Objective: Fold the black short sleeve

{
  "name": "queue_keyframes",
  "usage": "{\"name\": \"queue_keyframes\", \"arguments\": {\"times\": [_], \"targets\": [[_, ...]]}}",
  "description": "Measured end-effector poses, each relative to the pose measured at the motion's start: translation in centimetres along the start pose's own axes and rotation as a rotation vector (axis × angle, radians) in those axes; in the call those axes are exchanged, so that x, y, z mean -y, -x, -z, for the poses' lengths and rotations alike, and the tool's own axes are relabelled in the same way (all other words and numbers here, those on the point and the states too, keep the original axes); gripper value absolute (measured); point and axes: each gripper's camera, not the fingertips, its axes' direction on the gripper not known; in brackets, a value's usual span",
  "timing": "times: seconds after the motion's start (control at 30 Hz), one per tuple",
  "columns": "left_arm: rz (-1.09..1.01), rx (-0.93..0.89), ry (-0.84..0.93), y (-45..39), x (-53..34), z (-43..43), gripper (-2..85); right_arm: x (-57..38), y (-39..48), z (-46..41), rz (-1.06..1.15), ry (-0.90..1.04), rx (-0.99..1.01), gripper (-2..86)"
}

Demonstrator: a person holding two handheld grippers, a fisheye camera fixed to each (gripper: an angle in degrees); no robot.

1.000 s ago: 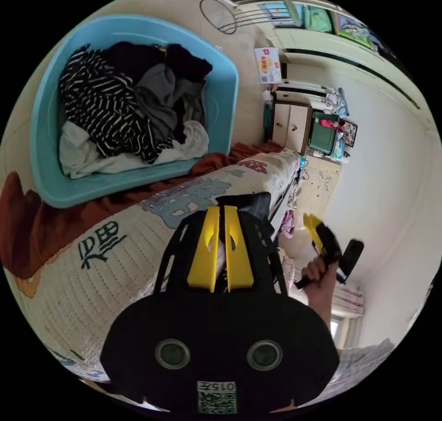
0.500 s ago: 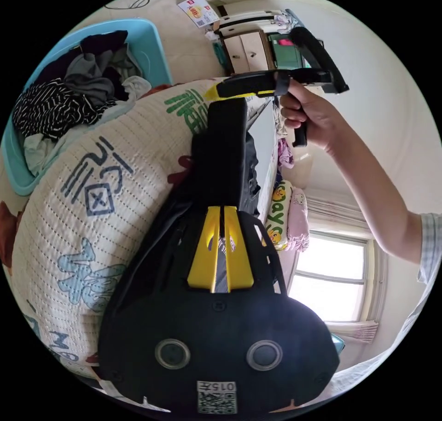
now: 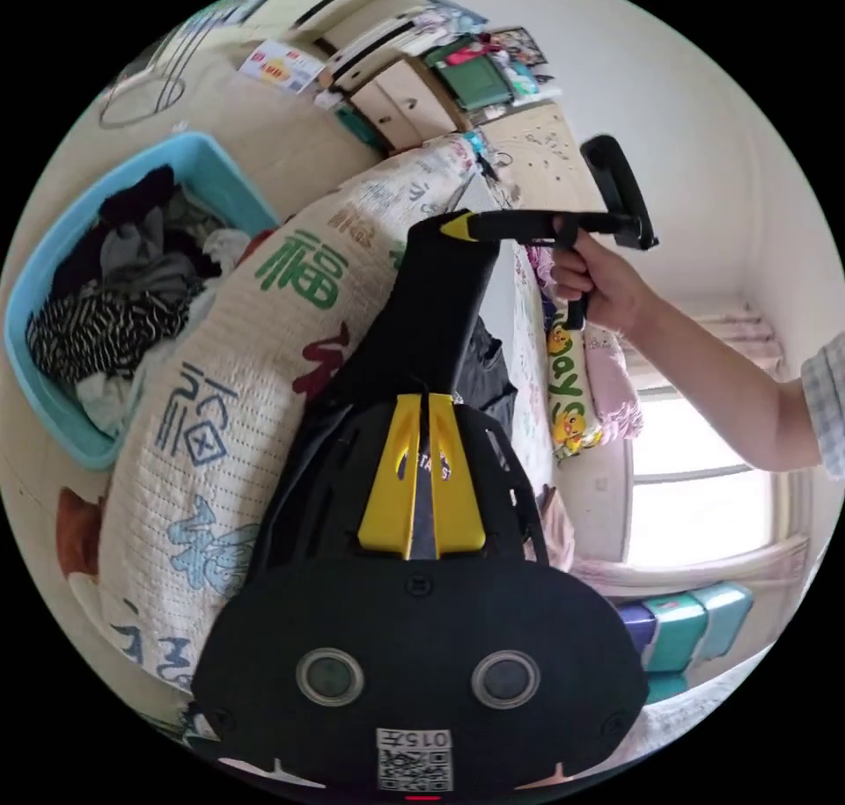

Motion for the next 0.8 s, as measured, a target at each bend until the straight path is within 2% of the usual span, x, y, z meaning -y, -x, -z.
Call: {"name": "queue_keyframes", "arguments": {"times": [0.13, 0.3, 0.37, 0.53, 0.6, 0.7, 0.8], "targets": [[-0.132, 0.077, 0.02, -3.6, -0.4, -1.3, -0.4, -9.5, -4.1, 1.3, -0.216, -0.136, 0.059, 1.6], [-0.222, 0.087, 0.3, -5.8, -3.6, -9.1, 0.2, -22.5, -9.0, -2.7, -0.645, -0.096, 0.129, 2.3], [-0.189, 0.074, 0.331, -5.4, -4.2, -9.7, 0.5, -24.6, -9.5, -3.0, -0.732, -0.121, 0.115, 3.4], [-0.054, 0.092, 0.27, -3.3, -2.9, -8.2, 2.5, -23.9, -10.3, -3.0, -0.724, -0.25, 0.191, 7.2], [0.076, 0.073, 0.209, -0.9, -1.8, -7.6, 4.9, -21.4, -11.1, -3.0, -0.67, -0.315, 0.225, 7.8], [0.185, 0.015, 0.178, 1.1, -0.8, -8.2, 8.3, -17.0, -12.2, -3.1, -0.59, -0.332, 0.227, 8.6], [0.2, -0.014, 0.101, 1.1, -0.2, -8.2, 8.3, -12.7, -12.8, -3.6, -0.529, -0.305, 0.224, 8.9]]}}
